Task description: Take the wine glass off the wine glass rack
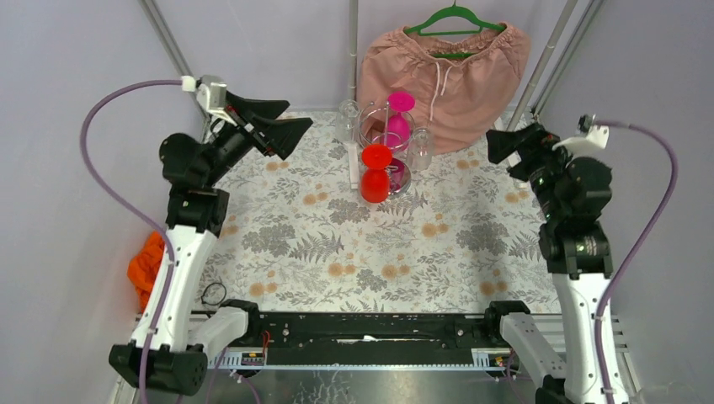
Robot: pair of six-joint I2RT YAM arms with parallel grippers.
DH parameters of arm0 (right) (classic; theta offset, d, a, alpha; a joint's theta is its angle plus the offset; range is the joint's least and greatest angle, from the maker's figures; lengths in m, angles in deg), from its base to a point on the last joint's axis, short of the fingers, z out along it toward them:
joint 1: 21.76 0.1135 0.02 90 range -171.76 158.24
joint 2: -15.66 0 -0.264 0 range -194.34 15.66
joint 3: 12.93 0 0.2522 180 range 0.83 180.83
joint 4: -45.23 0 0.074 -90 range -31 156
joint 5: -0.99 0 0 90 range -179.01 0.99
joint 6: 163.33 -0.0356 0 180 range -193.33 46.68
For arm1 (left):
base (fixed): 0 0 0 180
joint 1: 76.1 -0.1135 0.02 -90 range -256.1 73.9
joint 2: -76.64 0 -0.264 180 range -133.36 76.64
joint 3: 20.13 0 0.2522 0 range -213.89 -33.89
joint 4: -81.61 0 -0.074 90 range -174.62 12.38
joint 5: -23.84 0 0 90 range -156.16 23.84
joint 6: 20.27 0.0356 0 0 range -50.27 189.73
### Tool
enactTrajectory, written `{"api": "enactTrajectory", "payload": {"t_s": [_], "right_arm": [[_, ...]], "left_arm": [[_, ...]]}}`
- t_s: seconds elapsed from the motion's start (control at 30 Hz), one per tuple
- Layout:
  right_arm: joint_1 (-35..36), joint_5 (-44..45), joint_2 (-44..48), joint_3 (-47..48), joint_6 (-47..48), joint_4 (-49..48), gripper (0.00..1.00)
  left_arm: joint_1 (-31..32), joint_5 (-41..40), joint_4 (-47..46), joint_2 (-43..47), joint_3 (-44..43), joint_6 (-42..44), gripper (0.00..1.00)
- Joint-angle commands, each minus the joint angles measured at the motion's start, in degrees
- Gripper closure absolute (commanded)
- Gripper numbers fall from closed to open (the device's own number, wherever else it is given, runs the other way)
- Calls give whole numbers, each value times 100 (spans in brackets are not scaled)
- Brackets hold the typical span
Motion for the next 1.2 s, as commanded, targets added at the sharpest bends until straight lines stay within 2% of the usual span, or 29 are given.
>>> {"api": "enactTrajectory", "payload": {"t_s": [0.0,0.03,0.1,0.13,0.2,0.3,0.4,0.5,0.57,0.63,0.73,0.8,0.93,1.07,1.13,1.17], "right_arm": [[20,-1153,-556,1153,116,731,1],[20,-1151,-485,1163,146,555,5],[20,-770,-154,951,21,59,1],[20,-364,-254,1338,47,271,0],[20,-197,-773,2162,204,1292,0],[20,-64,-1614,3066,256,2396,0],[19,-286,-1862,2845,143,2193,1],[20,-246,-2285,2878,184,2064,1],[20,-190,-2626,3100,315,2204,1],[22,-95,-2875,3216,465,2267,0],[21,60,-3114,3224,675,2228,0],[21,53,-3274,3300,641,2265,0],[22,-669,-3317,2918,239,1557,0],[21,-692,-3471,2860,261,1300,0],[20,-844,-3480,2703,213,1072,0],[20,-905,-3434,2489,141,904,0]], "left_arm": [[-13,-278,-1142,397,298,-331,1],[-11,-322,-1584,432,484,-648,1],[-11,-558,-2077,346,653,-1418,1],[4,-606,-942,-11,50,-1266,1],[70,-981,650,-447,-868,-822,1],[208,-1935,2222,-1143,-2164,-431,1],[218,-2271,3293,-1973,-3415,-386,1],[225,-2409,4919,-3049,-5060,-84,1],[294,-2690,5266,-3280,-5427,206,1],[385,-2921,5139,-3184,-5134,367,1],[635,-3262,4595,-2814,-4223,452,1],[692,-3142,4271,-2688,-3862,270,1],[683,-2187,3515,-2691,-3388,-250,1],[589,-1138,2833,-2897,-2968,-758,1],[410,-481,2081,-2917,-2400,-1258,1],[292,-169,1363,-2916,-2084,-1712,1]]}}
